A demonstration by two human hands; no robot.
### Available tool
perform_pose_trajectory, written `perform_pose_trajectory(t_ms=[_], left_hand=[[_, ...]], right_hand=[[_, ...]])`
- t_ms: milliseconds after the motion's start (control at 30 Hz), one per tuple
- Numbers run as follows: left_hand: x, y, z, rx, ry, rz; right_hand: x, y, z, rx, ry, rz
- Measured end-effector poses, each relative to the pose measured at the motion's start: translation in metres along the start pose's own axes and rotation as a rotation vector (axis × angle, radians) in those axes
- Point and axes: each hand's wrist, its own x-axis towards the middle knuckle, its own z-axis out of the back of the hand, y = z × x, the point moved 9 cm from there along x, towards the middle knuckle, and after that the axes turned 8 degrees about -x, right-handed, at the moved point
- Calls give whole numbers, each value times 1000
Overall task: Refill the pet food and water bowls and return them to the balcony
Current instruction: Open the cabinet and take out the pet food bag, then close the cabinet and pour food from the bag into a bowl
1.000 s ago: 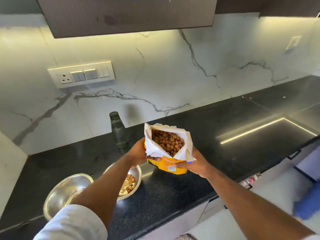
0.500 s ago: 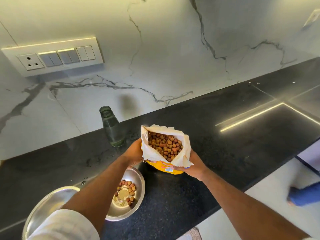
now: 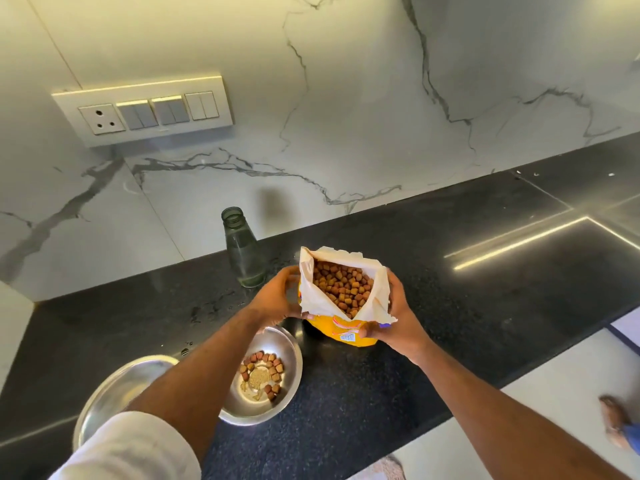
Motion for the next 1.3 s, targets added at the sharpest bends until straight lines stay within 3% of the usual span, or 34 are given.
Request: perform_pose_trajectory(t_ms=[233,400,567,700,967,1133,1300], left_hand=[[-65,-30,58,-220,-293,-64],[-154,-71,100,-202,-576,-233],[-271,-103,132,-124,-963,-332],[-372,-120,159,-105,-1240,-385],[-552,-146,198,-90,-1642,-484],[-639,-164,202,-84,-1798,-576],[-698,-219,202,218,-1799,-845]], right_hand=[[-9,87,19,-225,-151,253],[-27,169,4,-457,-156,476],[-72,269,-49,-538,-119,795],[-121,349,-99,-522,-90,1029],[-218,488,-170,-368,-65,1369],[-286,556,-200,-237,-48,1514],[-351,600,-221,-82,28,1575]])
